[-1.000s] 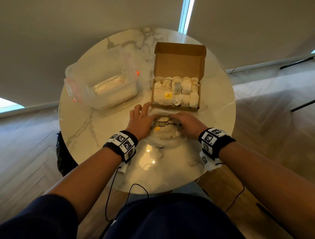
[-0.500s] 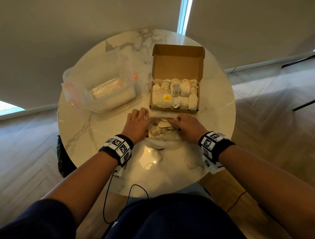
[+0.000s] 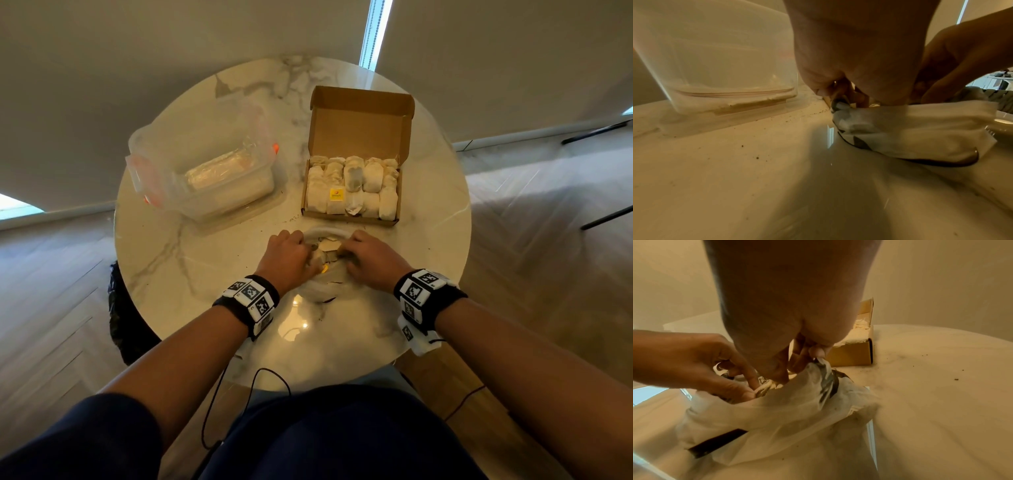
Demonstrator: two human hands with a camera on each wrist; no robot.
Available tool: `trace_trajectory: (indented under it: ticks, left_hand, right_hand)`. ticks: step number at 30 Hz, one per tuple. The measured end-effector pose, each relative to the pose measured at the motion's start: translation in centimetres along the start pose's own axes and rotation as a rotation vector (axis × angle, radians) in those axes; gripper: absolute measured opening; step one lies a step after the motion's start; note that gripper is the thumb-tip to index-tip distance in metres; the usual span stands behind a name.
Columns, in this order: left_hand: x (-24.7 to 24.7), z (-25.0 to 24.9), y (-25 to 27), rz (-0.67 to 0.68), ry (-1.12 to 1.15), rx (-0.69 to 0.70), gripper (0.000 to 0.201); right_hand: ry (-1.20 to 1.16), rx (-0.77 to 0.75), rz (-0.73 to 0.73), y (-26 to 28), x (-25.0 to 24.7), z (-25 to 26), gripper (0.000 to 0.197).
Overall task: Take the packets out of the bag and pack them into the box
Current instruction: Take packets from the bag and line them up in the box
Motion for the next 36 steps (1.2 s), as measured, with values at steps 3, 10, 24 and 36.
trace_trajectory:
  ticks: [3,10,24,36]
  left_hand:
    - [0.2,-0.3,-0.3,0.001,-0.035,-0.029,0.054]
    - [-0.4,-0.5,-0.1,-0.111,-0.025,0.055,0.040]
    - [-2.0,-0.1,1.4,0.067,0.622,0.081,0.017]
    - [-3.5,-1.3,1.0,-0.093,0.547,0.184,0.025]
  right_hand:
    - [0.009,0.057,0.059,0.2,0.5,-0.5,0.030]
    - [-0.058,0.050,0.059,0.3,0.7,-1.1,0.040]
    - [-0.178,-0.061,0.025,-0.7,0.1,1.2,0.017]
    - [-0.303,0.077,0.048,-0.5,-1.0,-0.3,0.040]
Point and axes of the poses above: each hand's wrist, its own y-axis away from the middle knuckle, its own x-axis out of the palm, z = x × y, the point moved 8 cm from there along -y, towards the middle knuckle, and after that the axes turned 14 degrees about -y, right-handed, at the moved point
